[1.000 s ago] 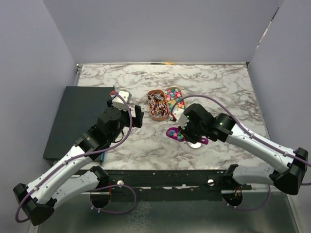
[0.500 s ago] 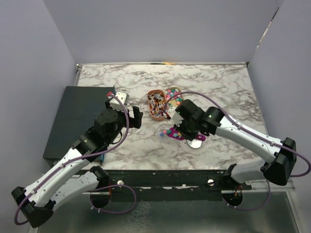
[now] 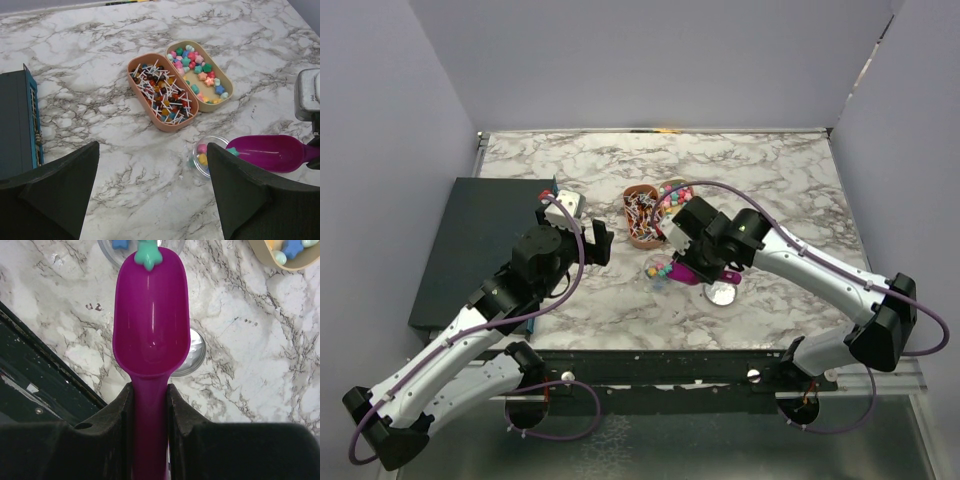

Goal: Pack the candies
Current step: Place the fake candies in the packing bottle.

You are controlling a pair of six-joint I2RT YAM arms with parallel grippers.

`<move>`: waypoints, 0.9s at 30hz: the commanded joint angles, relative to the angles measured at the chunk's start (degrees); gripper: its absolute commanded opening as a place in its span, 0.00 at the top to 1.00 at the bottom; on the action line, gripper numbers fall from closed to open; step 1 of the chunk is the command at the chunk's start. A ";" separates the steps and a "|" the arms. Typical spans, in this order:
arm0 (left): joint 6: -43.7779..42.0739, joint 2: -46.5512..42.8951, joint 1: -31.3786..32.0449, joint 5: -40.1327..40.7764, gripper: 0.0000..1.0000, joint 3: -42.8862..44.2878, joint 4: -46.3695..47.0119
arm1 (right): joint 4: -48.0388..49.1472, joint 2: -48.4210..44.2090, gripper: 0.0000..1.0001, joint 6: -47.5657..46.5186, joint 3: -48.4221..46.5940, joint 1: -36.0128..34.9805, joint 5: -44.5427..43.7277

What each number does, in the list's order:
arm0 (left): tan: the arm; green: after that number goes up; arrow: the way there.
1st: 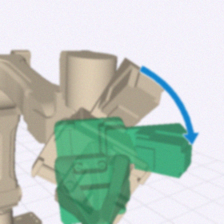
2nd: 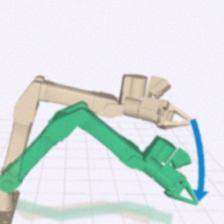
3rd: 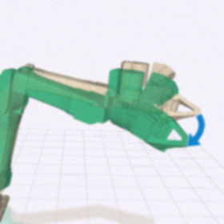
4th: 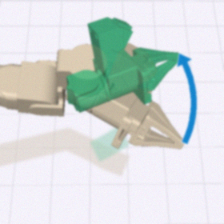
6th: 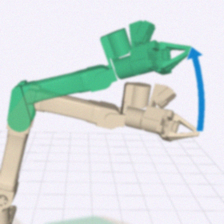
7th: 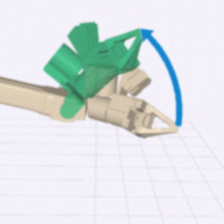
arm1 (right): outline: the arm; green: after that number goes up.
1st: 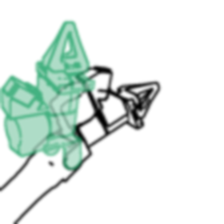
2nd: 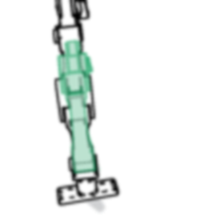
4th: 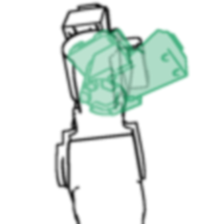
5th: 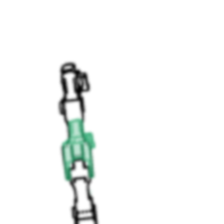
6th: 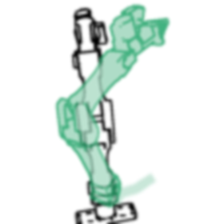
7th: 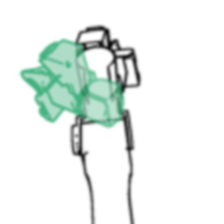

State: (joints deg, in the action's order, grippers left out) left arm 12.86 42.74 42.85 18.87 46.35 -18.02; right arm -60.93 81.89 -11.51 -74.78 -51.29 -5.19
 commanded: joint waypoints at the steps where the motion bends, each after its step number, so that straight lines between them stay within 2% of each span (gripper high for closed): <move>1: -0.74 -0.52 -0.14 -1.37 0.11 -0.81 0.79 | -2.82 -0.01 0.99 -0.69 -2.91 -0.17 -1.16; 16: -0.83 0.79 -0.17 -1.94 0.11 -0.79 0.81 | -5.46 0.71 0.99 -0.16 -6.07 -0.23 -1.59; 27: -0.74 0.98 -0.15 -2.19 0.11 -0.78 0.81 | -4.88 1.72 0.99 4.83 -10.43 0.33 -9.67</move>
State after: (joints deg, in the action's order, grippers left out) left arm 12.60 43.72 42.85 18.04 46.35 -18.02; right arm -65.12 82.52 -9.37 -81.69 -51.27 -10.22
